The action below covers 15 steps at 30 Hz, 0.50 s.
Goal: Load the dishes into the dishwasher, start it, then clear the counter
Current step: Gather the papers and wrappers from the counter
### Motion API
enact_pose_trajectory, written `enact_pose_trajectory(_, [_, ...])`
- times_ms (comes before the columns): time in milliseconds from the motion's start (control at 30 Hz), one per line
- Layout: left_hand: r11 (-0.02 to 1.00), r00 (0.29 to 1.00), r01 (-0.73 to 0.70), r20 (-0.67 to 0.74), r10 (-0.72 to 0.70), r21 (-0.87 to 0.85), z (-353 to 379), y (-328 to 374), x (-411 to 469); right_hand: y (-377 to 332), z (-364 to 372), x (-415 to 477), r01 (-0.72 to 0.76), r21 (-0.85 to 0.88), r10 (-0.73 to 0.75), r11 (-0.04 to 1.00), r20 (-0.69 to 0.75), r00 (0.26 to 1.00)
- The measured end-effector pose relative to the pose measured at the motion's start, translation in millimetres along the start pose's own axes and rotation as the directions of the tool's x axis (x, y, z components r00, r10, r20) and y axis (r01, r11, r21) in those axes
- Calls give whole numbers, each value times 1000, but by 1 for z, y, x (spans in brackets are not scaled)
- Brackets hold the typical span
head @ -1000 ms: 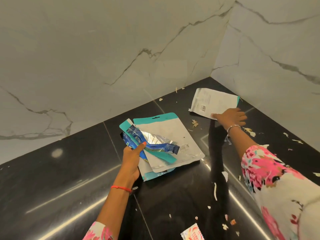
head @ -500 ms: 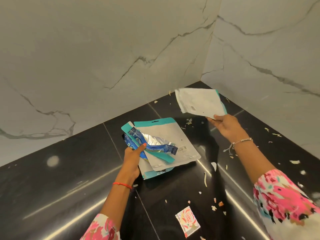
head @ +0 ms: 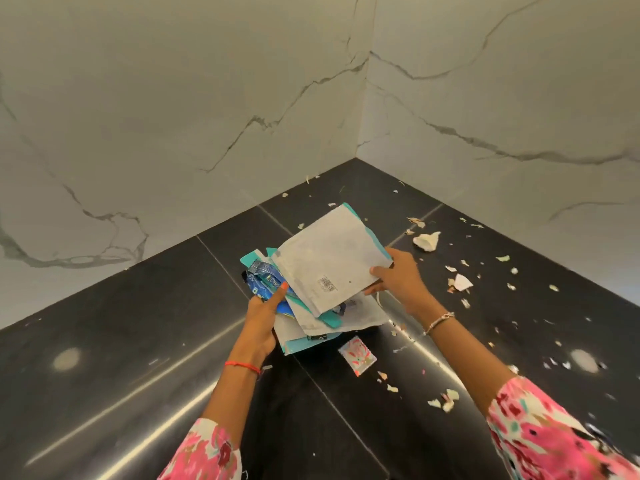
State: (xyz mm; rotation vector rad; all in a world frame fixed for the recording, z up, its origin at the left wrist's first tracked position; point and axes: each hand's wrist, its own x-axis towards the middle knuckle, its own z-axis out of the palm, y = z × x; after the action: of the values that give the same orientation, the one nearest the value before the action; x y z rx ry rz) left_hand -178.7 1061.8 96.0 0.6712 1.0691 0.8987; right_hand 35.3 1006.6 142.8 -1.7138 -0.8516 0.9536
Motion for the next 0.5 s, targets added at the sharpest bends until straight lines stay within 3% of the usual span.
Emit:
enact_pose_trajectory(133, [999, 999, 17, 27, -18, 37, -3, -8, -13, 17, 9, -34, 9, -83, -15, 997, -78, 997])
enact_pose_trajectory(367, [997, 999, 12, 30, -14, 74, -12, -17, -30, 42, 0, -80, -72, 31, 73, 997, -22, 997])
enact_pose_trajectory(500, [997, 999, -47, 15, 46, 68, -9, -11, -37, 50, -33, -89, -45, 69, 57, 997, -179, 982])
